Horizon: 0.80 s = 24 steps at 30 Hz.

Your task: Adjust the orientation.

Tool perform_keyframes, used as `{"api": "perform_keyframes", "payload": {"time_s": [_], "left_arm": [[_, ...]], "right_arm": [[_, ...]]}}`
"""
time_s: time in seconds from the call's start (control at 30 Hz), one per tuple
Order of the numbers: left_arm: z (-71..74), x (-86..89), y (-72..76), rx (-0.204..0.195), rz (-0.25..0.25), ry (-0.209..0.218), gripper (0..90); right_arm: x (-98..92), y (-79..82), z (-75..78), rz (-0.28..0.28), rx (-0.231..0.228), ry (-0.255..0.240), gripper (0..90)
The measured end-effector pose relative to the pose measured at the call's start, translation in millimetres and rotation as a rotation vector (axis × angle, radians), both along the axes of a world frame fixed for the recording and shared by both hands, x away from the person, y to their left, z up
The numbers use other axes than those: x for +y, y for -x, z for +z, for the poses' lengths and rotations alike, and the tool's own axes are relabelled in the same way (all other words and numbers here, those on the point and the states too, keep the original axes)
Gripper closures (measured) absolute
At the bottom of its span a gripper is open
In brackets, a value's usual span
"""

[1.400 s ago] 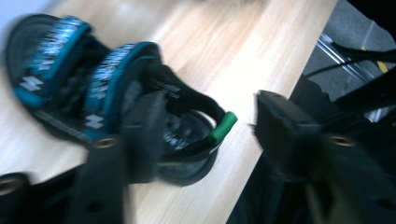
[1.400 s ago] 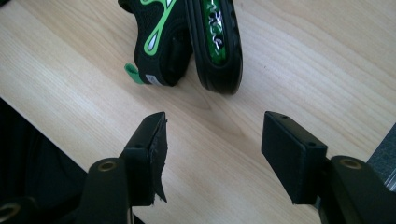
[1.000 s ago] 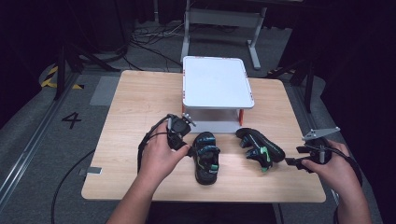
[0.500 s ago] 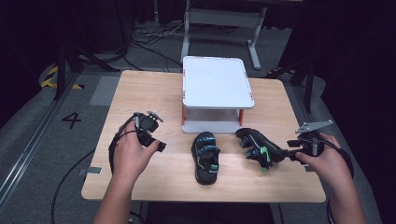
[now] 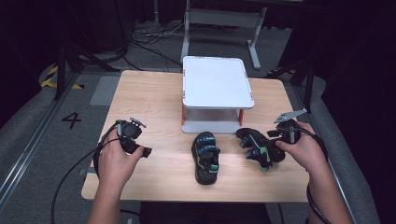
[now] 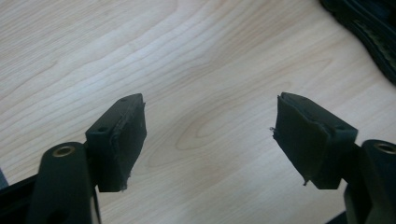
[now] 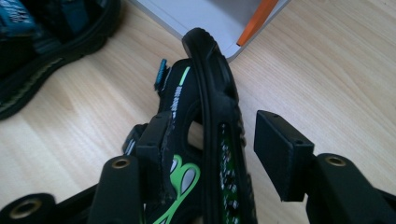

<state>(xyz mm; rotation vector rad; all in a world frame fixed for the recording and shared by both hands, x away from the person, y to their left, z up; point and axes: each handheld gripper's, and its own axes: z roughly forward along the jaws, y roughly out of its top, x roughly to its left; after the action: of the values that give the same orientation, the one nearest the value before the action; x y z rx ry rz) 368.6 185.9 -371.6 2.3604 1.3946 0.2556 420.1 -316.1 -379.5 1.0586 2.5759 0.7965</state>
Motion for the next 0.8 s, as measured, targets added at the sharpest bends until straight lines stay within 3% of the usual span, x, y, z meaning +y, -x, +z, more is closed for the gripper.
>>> {"api": "perform_keyframes", "payload": {"time_s": [0.07,0.23,0.27,0.43,0.53,0.63,0.73,0.8], "left_arm": [[-2.1,4.9,1.3,-0.001,0.019,0.005,25.3],[-3.6,5.8,1.0,0.000,0.015,0.003,25.1],[-4.0,5.1,1.1,-0.001,0.015,0.010,24.9],[-4.4,4.1,0.5,-0.002,0.019,0.013,25.0],[-4.3,2.9,-0.7,0.000,0.014,0.015,25.2],[-4.0,1.8,-1.8,-0.003,0.007,0.012,25.2],[-4.4,-1.8,-3.0,0.001,0.002,0.010,25.3],[-4.9,-2.5,-3.9,0.003,-0.007,0.006,25.2]], "right_arm": [[3.2,-7.0,-7.7,0.004,0.010,0.036,51.5],[6.0,-11.9,-17.1,0.009,0.031,0.060,56.8],[7.2,-13.3,-18.7,0.014,0.029,0.083,63.0],[6.4,-13.2,-18.6,0.004,0.023,0.082,64.6],[6.3,-10.4,-15.9,-0.028,0.052,0.064,65.2],[11.0,-1.9,-6.4,-0.014,0.064,0.018,65.4],[26.7,13.2,4.7,0.062,0.120,-0.051,65.3],[33.3,17.4,5.3,0.093,0.142,-0.057,65.3]]}}
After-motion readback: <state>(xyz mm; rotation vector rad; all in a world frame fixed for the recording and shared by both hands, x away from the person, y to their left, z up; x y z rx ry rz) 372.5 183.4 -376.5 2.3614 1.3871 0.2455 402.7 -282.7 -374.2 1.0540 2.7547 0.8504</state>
